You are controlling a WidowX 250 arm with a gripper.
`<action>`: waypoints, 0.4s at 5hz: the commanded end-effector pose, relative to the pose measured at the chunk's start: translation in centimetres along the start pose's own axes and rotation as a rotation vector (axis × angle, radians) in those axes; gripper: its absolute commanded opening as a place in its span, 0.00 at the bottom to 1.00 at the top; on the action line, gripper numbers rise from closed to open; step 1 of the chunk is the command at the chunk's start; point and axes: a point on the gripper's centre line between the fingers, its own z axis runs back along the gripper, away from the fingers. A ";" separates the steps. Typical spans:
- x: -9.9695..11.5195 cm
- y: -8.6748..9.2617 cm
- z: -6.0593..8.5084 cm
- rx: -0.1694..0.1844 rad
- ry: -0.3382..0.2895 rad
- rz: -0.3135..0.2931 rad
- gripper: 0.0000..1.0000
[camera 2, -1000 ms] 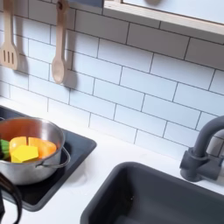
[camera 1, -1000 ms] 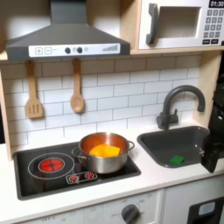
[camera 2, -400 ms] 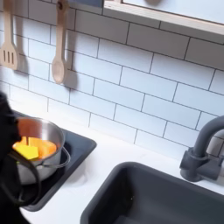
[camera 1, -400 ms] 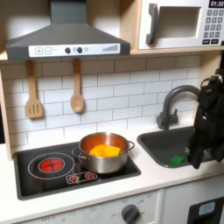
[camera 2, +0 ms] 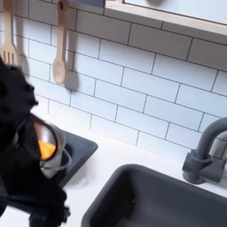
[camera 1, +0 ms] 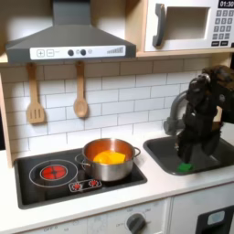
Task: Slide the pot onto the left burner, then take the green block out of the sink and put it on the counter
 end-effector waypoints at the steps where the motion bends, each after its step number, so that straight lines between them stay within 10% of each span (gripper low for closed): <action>1: 2.9 0.6 0.1 -0.006 -0.050 0.049 1.00; 2: 3.9 0.5 0.2 -0.006 -0.069 0.050 1.00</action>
